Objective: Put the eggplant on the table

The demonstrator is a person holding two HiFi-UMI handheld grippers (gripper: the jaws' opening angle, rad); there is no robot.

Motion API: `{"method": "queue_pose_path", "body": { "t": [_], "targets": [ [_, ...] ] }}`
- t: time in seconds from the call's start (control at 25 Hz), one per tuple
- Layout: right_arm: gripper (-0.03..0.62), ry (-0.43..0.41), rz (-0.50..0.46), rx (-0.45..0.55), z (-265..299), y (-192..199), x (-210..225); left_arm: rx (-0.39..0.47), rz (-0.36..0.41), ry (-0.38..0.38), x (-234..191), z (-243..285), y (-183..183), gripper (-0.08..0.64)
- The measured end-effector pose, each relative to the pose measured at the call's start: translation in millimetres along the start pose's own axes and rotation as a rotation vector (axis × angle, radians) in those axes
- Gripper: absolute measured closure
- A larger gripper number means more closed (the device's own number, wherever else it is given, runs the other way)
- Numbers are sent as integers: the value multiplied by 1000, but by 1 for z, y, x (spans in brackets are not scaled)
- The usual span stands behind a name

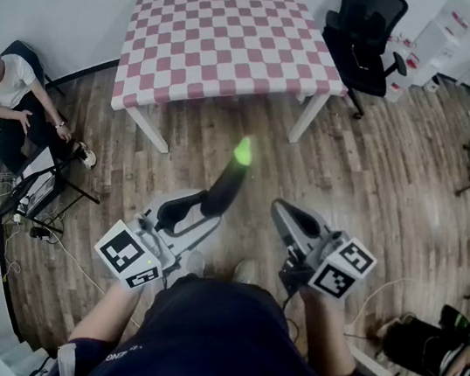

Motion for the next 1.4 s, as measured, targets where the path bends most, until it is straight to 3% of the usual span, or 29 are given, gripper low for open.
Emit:
{"method": "queue_pose_path", "body": {
  "t": [0.44, 0.64, 0.92, 1.0, 1.28, 1.32, 1.4],
  "targets": [
    [575, 3, 11, -4, -18, -6, 21, -5, -1, 0, 12, 25, 12, 365],
    [574, 20, 31, -11, -39, -33, 12, -4, 3, -7, 38, 39, -10, 365],
    [574, 8, 27, -25, -65, -27, 58, 1, 11, -7, 44, 72, 24, 365],
    [574, 18, 39, -28, -47, -48, 48, -8, 1, -2, 33, 74, -3, 365],
    [574, 72, 100, -96, 40, -165, -57, -30, -79, -15, 5, 63, -185, 365],
    [574, 75, 105, -94, 52, -169, -56, -34, -81, -13, -7, 66, -190, 365],
    [574, 79, 97, -90, 72, -153, -29, -30, -83, -2, -39, 72, -167, 365]
  ]
}}
Point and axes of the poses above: the fingertips, and each gripper's own axes: z forward along the fingers, x to its right, y out of its underside, the point moved 4 cm from there along -z, backward along the fingers, and after that the axes turned 12 degrees about x, right-handed, at the moved point
